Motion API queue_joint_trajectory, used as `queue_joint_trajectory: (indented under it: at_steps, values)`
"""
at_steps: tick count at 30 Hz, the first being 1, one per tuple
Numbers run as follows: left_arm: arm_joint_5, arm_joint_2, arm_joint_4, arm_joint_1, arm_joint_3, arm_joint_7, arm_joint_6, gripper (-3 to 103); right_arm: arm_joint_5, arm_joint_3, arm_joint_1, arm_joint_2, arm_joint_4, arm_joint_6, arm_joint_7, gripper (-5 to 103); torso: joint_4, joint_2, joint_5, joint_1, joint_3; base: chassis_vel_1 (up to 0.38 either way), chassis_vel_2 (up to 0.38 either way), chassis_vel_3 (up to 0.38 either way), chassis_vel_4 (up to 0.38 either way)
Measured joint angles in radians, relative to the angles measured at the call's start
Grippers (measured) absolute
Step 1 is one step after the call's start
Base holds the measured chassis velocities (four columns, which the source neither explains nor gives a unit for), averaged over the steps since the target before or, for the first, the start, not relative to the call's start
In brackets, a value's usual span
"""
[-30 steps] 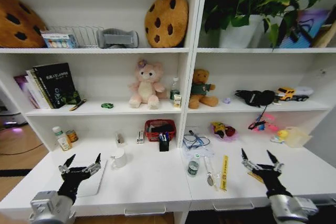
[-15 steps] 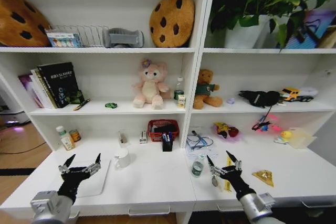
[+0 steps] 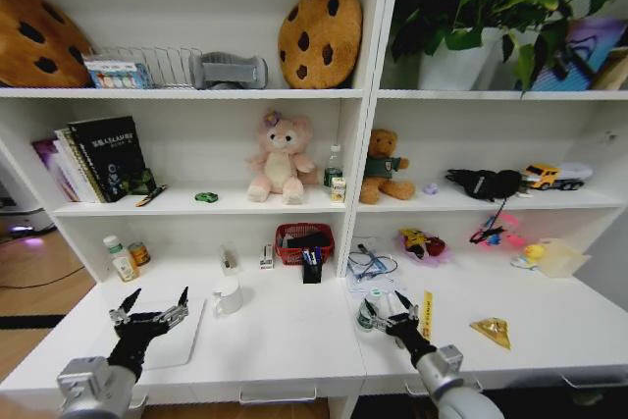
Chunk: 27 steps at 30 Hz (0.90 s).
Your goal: Organize the objects on the table.
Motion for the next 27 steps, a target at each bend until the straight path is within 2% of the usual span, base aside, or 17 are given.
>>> queue_joint_trajectory:
  at_steps: [6, 9, 10, 12, 14, 17, 18, 20, 22, 23, 24, 27]
  values:
    - [0.0, 0.0, 0.0, 0.0, 0.0, 0.0, 0.0, 100, -0.007, -0.011, 0.006, 0.007, -0.013, 0.007, -0.017, 102, -0.0001, 0.0, -0.0001, 0.0, 0.0, 0.0, 0.0, 0.0, 0.0]
    - [0.0, 0.0, 0.0, 0.0, 0.0, 0.0, 0.0, 100, -0.011, -0.006, 0.008, 0.011, -0.013, 0.023, -0.038, 88, -0.0001, 0.0, 0.0, 0.0, 0.0, 0.0, 0.0, 0.0, 0.0]
    - [0.0, 0.0, 0.0, 0.0, 0.0, 0.0, 0.0, 100, -0.011, -0.006, 0.008, 0.011, -0.013, 0.023, -0.038, 88, -0.0001, 0.0, 0.0, 0.0, 0.0, 0.0, 0.0, 0.0, 0.0]
    - [0.0, 0.0, 0.0, 0.0, 0.0, 0.0, 0.0, 100, -0.01, 0.001, 0.007, 0.009, -0.006, 0.025, -0.04, 77, -0.0001, 0.0, 0.0, 0.0, 0.0, 0.0, 0.0, 0.0, 0.0]
    - [0.0, 0.0, 0.0, 0.0, 0.0, 0.0, 0.0, 100, -0.01, 0.003, 0.006, 0.008, -0.005, 0.025, -0.04, 77, -0.0001, 0.0, 0.0, 0.0, 0.0, 0.0, 0.0, 0.0, 0.0]
    - [0.0, 0.0, 0.0, 0.0, 0.0, 0.0, 0.0, 100, -0.01, 0.007, 0.006, 0.005, -0.004, 0.026, -0.04, 61, -0.0001, 0.0, 0.0, 0.0, 0.0, 0.0, 0.0, 0.0, 0.0]
    - [0.0, 0.0, 0.0, 0.0, 0.0, 0.0, 0.0, 100, -0.01, 0.007, 0.006, 0.005, -0.004, 0.026, -0.04, 61, -0.0001, 0.0, 0.0, 0.0, 0.0, 0.0, 0.0, 0.0, 0.0]
    - [0.0, 0.0, 0.0, 0.0, 0.0, 0.0, 0.0, 100, -0.009, 0.009, 0.004, 0.005, -0.004, 0.026, -0.039, 50, -0.0001, 0.0, 0.0, 0.0, 0.0, 0.0, 0.0, 0.0, 0.0]
    - [0.0, 0.0, 0.0, 0.0, 0.0, 0.0, 0.0, 100, -0.007, 0.009, 0.003, 0.005, -0.003, 0.026, -0.039, 50, -0.0001, 0.0, 0.0, 0.0, 0.0, 0.0, 0.0, 0.0, 0.0]
    - [0.0, 0.0, 0.0, 0.0, 0.0, 0.0, 0.0, 100, -0.004, 0.009, 0.001, 0.007, -0.001, 0.025, -0.037, 44, -0.0001, 0.0, 0.0, 0.0, 0.0, 0.0, 0.0, 0.0, 0.0]
    - [0.0, 0.0, 0.0, 0.0, 0.0, 0.0, 0.0, 100, -0.003, 0.009, 0.0, 0.011, 0.002, 0.025, -0.036, 33, -0.0001, 0.0, 0.0, 0.0, 0.0, 0.0, 0.0, 0.0, 0.0]
    - [0.0, 0.0, 0.0, 0.0, 0.0, 0.0, 0.0, 100, 0.0, 0.012, -0.004, 0.015, 0.007, 0.024, -0.035, 30, -0.0001, 0.0, 0.0001, 0.0, 0.0, 0.0, 0.0, 0.0, 0.0]
